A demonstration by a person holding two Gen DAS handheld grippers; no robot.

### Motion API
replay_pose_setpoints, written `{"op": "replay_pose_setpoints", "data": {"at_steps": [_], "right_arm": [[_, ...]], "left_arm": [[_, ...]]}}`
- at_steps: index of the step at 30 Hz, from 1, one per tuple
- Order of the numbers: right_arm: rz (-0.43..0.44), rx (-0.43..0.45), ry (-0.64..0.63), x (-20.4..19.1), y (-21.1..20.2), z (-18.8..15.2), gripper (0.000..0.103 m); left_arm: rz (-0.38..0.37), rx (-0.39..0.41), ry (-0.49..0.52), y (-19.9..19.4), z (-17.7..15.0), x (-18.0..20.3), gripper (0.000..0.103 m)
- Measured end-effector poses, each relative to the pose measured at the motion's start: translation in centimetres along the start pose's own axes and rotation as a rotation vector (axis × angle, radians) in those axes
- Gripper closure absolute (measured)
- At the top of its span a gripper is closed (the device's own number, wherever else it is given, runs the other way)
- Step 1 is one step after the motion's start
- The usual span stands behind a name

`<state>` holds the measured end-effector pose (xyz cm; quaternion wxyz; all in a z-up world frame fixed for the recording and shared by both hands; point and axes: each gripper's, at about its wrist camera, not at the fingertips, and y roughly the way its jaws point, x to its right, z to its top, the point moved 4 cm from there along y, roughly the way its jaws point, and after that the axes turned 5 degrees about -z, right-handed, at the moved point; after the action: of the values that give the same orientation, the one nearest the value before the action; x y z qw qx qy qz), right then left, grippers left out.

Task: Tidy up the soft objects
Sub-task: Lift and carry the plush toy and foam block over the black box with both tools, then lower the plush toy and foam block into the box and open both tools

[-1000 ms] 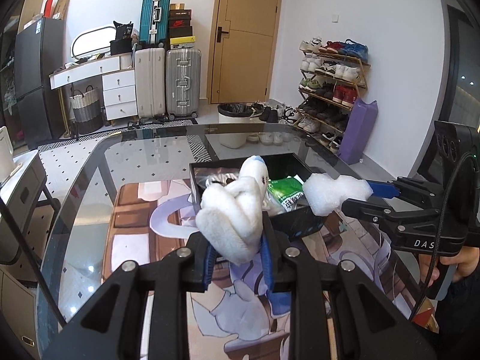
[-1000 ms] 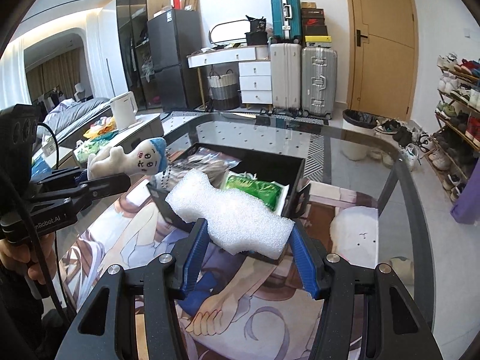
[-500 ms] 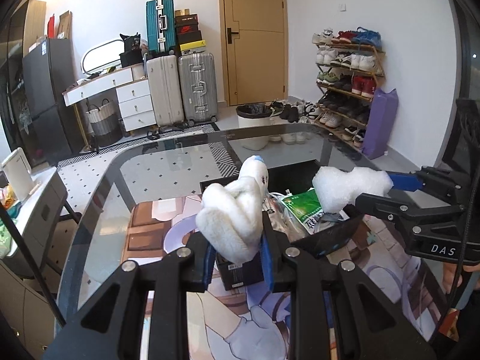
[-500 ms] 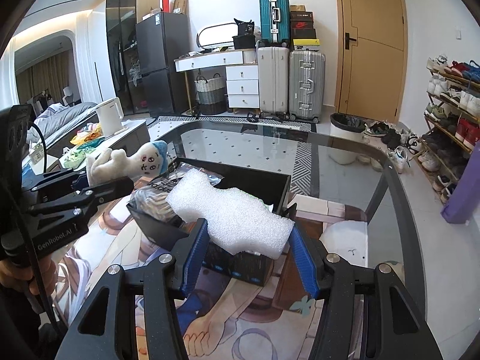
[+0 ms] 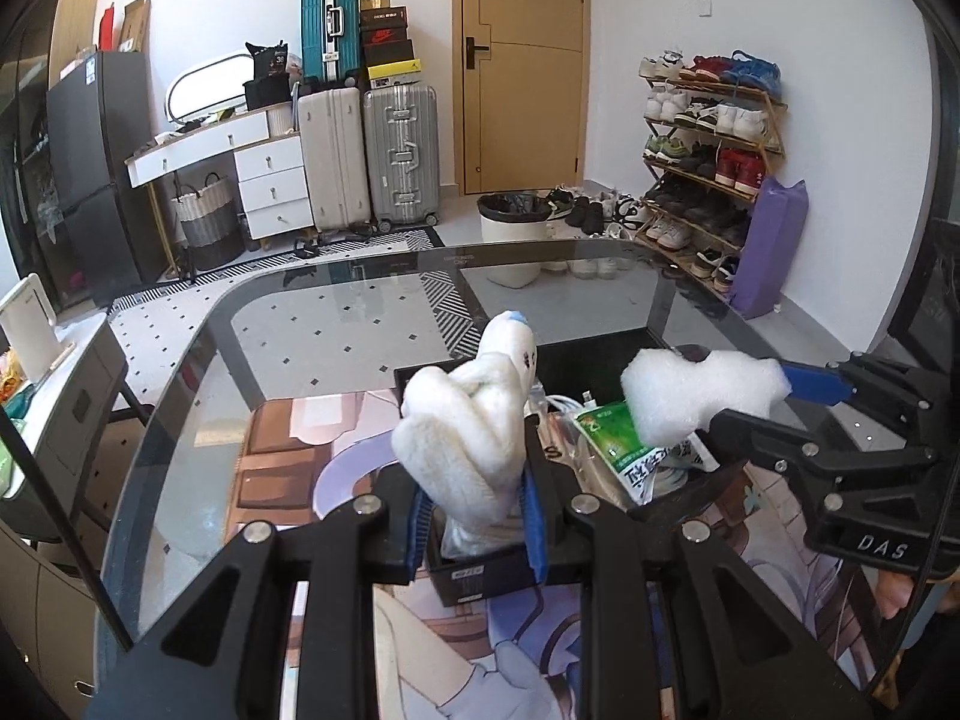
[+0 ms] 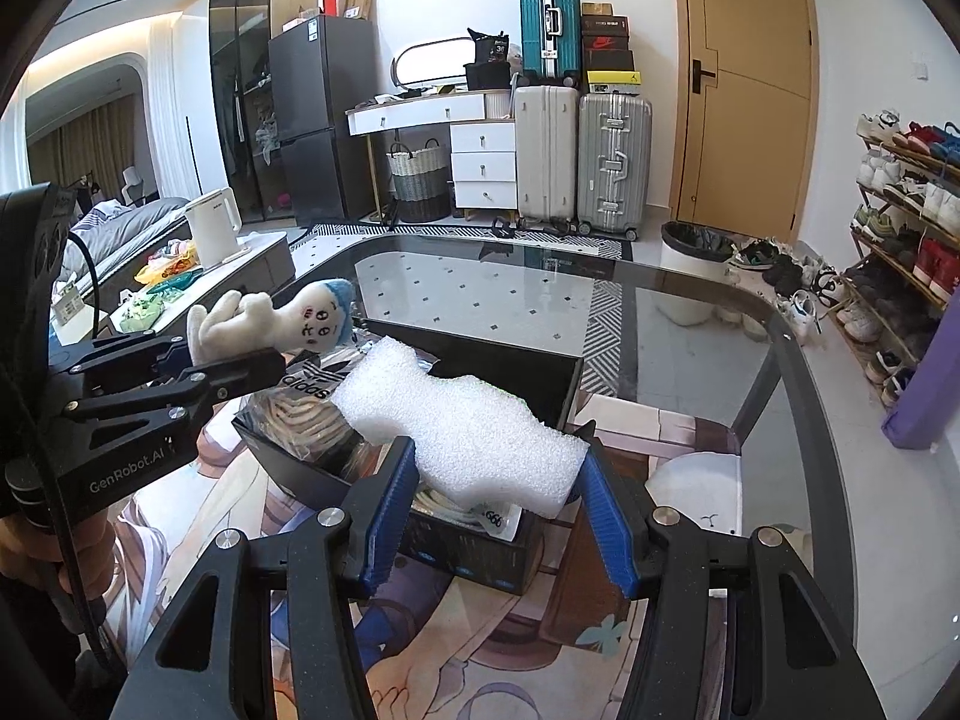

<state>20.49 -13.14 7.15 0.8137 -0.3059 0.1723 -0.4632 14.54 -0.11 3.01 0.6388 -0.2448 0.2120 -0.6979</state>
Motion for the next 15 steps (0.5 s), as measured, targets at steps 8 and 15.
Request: {"op": "replay_pose_setpoints", "data": {"at_steps": [8,15], "right_arm": [[-0.023,-0.008,-0.018,-0.5,1.1,0.4,0.048],[-0.080,-0.021,-0.044,-0.6,2.5,0.7,0.048]], "left_arm": [[-0.022,-0.024,-0.015,1.3,-0.2,0.0,0.079],[-0.037,-0.028,-0.031,2.1,-0.4,-0.4,0.079]]}}
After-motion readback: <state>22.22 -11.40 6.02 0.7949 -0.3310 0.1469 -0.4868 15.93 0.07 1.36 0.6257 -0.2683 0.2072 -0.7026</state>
